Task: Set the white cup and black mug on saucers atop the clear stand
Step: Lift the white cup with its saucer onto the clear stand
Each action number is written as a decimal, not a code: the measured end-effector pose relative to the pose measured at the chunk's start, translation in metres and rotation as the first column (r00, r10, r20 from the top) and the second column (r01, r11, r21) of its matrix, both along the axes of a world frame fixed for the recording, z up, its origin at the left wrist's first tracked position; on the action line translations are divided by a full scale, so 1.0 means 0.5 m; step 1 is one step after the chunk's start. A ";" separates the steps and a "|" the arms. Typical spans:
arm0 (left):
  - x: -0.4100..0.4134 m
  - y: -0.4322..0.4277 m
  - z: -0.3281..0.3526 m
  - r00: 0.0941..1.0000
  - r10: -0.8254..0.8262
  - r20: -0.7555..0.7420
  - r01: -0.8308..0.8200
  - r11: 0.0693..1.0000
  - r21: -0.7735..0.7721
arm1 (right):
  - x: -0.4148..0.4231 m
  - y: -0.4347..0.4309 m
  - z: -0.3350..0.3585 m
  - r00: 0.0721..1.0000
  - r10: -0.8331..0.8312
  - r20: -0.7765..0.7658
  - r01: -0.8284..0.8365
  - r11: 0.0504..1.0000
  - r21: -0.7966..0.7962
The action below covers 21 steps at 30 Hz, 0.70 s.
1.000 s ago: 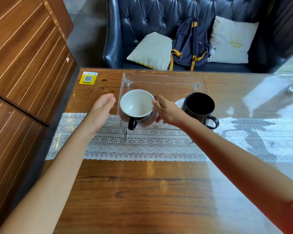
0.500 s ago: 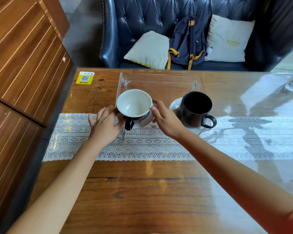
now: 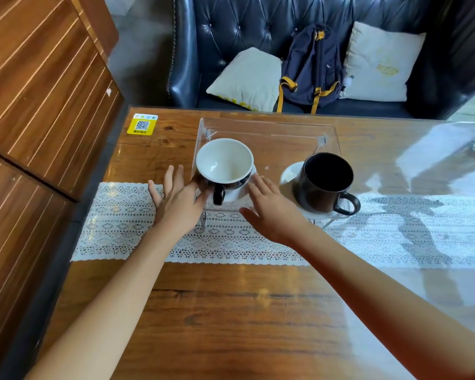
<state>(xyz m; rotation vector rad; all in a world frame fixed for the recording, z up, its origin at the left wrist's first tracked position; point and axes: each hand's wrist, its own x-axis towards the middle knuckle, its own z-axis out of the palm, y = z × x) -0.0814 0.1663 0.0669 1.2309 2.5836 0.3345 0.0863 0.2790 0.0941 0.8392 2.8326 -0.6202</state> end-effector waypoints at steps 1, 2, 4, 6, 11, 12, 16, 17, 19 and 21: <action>0.000 0.008 0.002 1.000 -0.008 -0.013 0.007 1.000 -0.016 | -0.012 0.006 0.002 0.999 -0.006 0.031 0.006 1.000 0.012; 0.000 0.017 0.003 1.000 -0.016 -0.023 0.015 0.999 -0.032 | -0.024 0.013 0.003 0.998 -0.011 0.055 0.010 1.000 0.021; -0.004 0.035 0.006 0.999 -0.021 -0.031 0.019 0.998 -0.052 | -0.048 0.032 0.006 0.997 -0.018 0.080 0.015 0.999 0.032; -0.012 0.052 0.008 0.999 -0.017 -0.030 0.015 0.998 -0.061 | -0.068 0.053 0.009 0.995 -0.023 0.093 0.019 0.999 0.045; -0.028 0.092 0.008 1.000 0.006 -0.007 -0.007 0.996 -0.092 | -0.100 0.082 0.004 0.994 -0.064 0.083 0.061 0.997 0.046; -0.028 0.097 0.007 1.000 0.012 -0.006 -0.012 0.996 -0.093 | -0.103 0.084 0.003 0.994 -0.070 0.080 0.066 0.997 0.047; -0.036 0.110 0.007 1.000 0.031 -0.005 -0.031 0.996 -0.086 | -0.109 0.092 0.001 0.993 -0.075 0.090 0.071 0.996 0.054; -0.039 0.113 0.009 0.999 0.036 0.001 -0.036 0.996 -0.082 | -0.110 0.093 0.001 0.993 -0.075 0.094 0.070 0.996 0.061; -0.042 0.120 0.013 0.999 0.044 0.017 -0.043 0.997 -0.070 | -0.112 0.097 0.002 0.992 -0.079 0.100 0.071 0.994 0.080; -0.042 0.127 0.014 0.998 0.048 0.031 -0.046 0.997 -0.061 | -0.114 0.101 0.004 0.992 -0.078 0.102 0.069 0.993 0.093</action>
